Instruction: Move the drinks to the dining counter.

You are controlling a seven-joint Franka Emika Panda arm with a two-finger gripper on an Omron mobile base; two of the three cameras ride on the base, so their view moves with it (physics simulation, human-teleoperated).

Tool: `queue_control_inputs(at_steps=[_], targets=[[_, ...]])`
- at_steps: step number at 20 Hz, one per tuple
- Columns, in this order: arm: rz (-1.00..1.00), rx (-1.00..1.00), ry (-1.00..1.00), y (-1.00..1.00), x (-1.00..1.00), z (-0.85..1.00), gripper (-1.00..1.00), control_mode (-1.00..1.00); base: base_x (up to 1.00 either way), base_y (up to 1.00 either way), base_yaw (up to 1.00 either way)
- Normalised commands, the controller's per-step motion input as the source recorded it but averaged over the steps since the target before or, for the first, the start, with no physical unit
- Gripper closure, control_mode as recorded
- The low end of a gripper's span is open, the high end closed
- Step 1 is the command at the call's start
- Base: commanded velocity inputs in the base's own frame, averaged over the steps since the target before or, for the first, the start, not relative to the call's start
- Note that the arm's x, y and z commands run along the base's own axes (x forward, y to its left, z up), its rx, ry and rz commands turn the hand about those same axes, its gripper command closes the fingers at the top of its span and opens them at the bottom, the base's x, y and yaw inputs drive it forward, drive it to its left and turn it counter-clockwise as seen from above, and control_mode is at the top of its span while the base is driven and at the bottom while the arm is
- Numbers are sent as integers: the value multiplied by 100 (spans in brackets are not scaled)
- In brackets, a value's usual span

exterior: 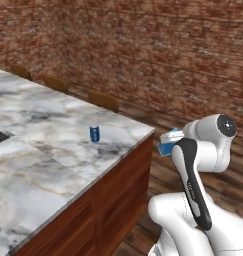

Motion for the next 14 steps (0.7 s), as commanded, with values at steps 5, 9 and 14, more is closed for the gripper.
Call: queue_control_inputs(at_steps=[5,9,14], targets=[[0,0,0,0,0,0,100,100,56,0,23],[0,0,0,0,0,0,100,100,56,0,23],[0,0,0,0,0,0,100,100,51,0,23]])
